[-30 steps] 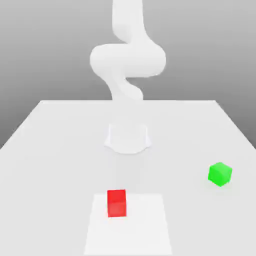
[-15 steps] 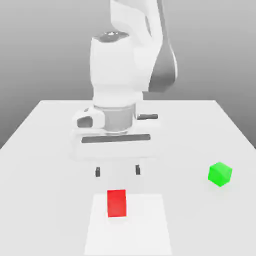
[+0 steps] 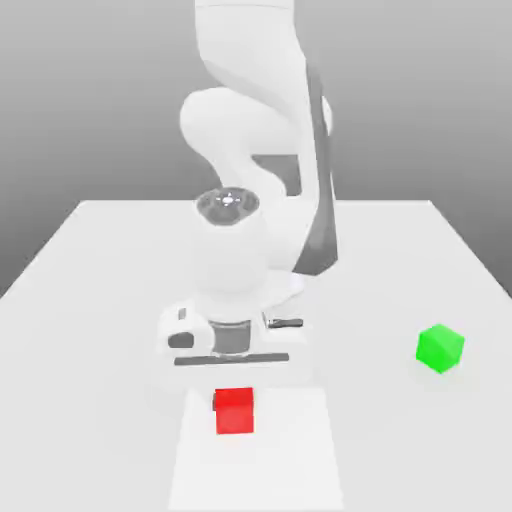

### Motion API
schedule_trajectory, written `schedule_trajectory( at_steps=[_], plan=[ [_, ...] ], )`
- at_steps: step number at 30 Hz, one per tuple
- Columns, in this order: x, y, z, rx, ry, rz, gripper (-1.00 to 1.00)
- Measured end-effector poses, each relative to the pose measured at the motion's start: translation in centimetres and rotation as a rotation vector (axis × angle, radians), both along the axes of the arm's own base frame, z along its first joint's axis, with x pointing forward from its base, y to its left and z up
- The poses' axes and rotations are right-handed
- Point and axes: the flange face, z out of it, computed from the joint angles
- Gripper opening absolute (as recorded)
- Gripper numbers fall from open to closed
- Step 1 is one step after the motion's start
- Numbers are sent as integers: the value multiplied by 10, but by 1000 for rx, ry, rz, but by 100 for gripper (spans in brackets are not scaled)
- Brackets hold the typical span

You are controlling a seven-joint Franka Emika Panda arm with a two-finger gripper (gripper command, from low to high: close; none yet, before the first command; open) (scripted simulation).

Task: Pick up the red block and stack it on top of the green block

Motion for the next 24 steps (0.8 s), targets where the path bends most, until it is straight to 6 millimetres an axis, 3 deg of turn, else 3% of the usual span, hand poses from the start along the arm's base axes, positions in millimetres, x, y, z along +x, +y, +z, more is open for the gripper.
schedule_trajectory(
  at_steps=[8,11,16,20,24],
  plan=[
    [0,1,59,2,0,15,-100],
    [0,63,68,9,0,271,-100],
    [-16,146,79,18,-2,681,-100],
    [-44,210,87,18,-3,1015,-100],
    [-85,270,94,14,-2,1362,-100]
  ],
)
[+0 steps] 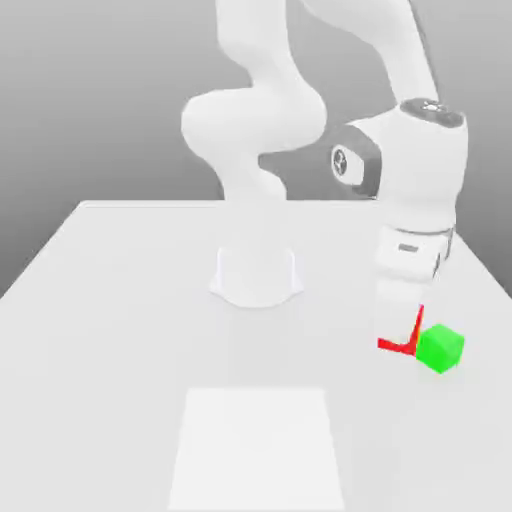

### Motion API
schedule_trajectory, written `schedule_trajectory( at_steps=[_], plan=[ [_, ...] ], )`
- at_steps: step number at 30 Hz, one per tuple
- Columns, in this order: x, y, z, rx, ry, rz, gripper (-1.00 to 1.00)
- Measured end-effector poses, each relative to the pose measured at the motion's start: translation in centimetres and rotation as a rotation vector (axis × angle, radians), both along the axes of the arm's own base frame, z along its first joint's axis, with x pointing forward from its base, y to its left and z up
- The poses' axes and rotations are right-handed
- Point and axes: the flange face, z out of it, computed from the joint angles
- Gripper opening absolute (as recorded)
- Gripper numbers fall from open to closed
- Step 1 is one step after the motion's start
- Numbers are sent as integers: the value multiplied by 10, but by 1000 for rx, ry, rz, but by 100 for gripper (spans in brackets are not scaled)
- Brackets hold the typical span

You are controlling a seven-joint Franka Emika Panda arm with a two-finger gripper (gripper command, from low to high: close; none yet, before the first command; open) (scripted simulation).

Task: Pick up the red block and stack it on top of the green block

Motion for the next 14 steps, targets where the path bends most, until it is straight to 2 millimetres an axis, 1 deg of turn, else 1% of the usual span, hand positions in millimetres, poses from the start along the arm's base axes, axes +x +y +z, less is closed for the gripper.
schedule_trajectory(
  at_steps=[3,4,6,10,11,14],
  plan=[
    [-39,39,5,-6,-4,260,-100],
    [-50,48,4,-9,-6,331,-100],
    [-57,56,-8,-13,-8,384,-100],
    [-60,58,-44,-13,-9,400,-100],
    [-60,57,-54,-13,-9,400,100],
    [-60,57,-54,-13,-9,400,100]
  ],
)
